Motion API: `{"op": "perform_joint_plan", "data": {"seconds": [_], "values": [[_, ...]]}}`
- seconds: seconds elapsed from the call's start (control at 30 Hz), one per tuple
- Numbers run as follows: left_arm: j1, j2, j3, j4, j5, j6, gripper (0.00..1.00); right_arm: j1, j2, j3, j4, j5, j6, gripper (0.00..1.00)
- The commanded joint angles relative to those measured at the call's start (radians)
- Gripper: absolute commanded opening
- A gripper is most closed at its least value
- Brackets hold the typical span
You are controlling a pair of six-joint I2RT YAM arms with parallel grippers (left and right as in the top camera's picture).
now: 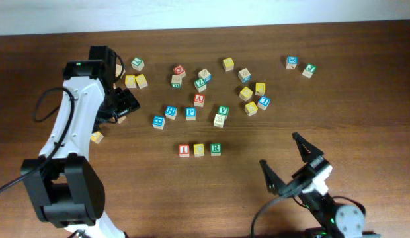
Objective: Spell out ICRA
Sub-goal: 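Swing the right gripper over the cluster toward the red A block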
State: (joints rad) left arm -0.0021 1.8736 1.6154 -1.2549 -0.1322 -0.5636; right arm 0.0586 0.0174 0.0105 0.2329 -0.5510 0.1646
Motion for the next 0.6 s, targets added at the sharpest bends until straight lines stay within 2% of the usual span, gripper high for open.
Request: {"op": "perform_joint_plan", "data": {"seconds": [0.0,0.07,0.17,0.3,0.4,0.47,0.53,0.57], "values": [[0.001,-0.008,-0.007,-0.002,-0.014,0.012,0.99,-0.006,-0.009,-0.005,0.192,-0.104,0.218,0.98],[0.001,-0.008,-0.007,-0.002,-0.014,0.012,0.99,-0.007,-0.009,0.017,0.257,-0.038,0.282,0.98],[0.001,-0.008,-0.007,-0.002,-0.014,0.012,0.99,-0.007,0.01,0.121,0.213,0.008,0.275,0.98],[0.001,-0.008,-0.007,-0.002,-0.014,0.012,0.99,-0.007,0.174,0.372,0.037,0.013,0.135,0.98],[0.001,-0.008,-0.007,-0.002,-0.014,0.012,0.99,-0.006,0.415,0.666,-0.247,-0.033,-0.044,0.98],[0.001,-0.008,-0.007,-0.002,-0.014,0.012,0.99,-0.006,0.612,0.903,-0.512,-0.043,-0.144,0.98],[0.001,-0.008,-0.007,-0.002,-0.014,0.012,0.99,-0.004,0.856,1.166,-0.785,-0.043,-0.21,0.98],[0.001,-0.008,-0.007,-0.002,-0.014,0.012,0.99,0.003,0.934,1.244,-0.862,-0.043,-0.21,0.98]]}}
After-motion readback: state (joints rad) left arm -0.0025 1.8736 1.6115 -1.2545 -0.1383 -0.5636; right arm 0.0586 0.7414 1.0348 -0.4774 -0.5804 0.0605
